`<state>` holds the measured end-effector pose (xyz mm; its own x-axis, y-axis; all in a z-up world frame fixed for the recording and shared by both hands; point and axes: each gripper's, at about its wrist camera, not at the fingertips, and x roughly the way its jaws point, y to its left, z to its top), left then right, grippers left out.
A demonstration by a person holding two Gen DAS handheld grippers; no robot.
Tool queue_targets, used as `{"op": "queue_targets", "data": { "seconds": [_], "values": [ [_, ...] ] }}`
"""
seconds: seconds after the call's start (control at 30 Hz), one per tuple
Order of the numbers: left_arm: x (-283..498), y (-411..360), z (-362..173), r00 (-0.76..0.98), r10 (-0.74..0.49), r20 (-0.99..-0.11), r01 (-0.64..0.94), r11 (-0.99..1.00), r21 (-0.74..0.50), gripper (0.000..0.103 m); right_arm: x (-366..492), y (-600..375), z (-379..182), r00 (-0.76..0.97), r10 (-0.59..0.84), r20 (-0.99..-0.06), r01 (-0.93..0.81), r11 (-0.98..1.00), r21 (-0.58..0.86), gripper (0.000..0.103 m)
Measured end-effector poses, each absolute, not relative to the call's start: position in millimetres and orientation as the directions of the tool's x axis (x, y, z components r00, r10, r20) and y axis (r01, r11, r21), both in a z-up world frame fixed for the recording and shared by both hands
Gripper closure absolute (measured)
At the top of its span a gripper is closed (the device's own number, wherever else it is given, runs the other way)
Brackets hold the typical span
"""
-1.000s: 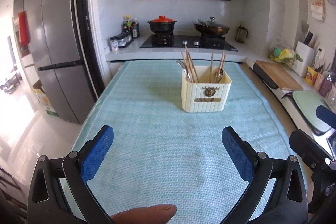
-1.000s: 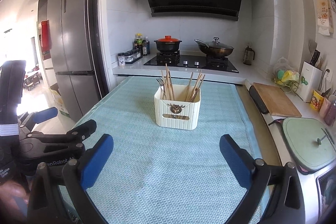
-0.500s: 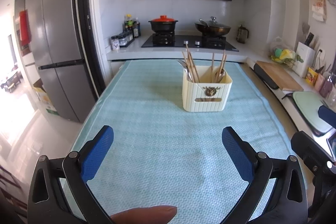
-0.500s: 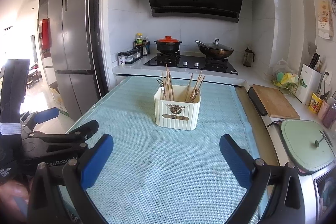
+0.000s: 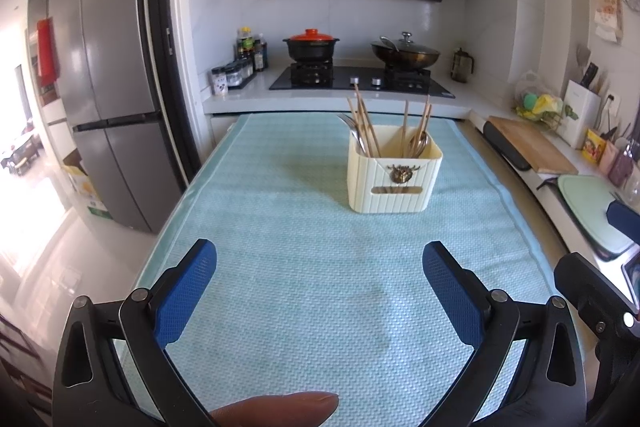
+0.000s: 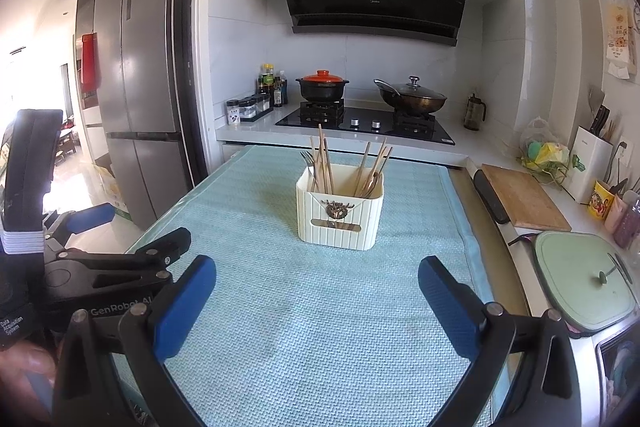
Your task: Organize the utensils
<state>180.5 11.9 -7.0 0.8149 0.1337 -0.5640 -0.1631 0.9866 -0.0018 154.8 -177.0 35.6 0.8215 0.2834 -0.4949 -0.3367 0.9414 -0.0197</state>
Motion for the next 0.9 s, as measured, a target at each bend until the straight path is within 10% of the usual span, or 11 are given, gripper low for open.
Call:
{"op": "queue_targets", "data": {
  "seconds": [0.9],
  "values": [
    [182.1, 11.1, -9.3, 0.81, 0.129, -0.573, -0.161, 0.987, -0.004, 0.0, 154.0, -175.9, 34.9, 0.821, 0.286, -0.494, -0.343, 0.939, -0.027, 0.0]
  ]
}}
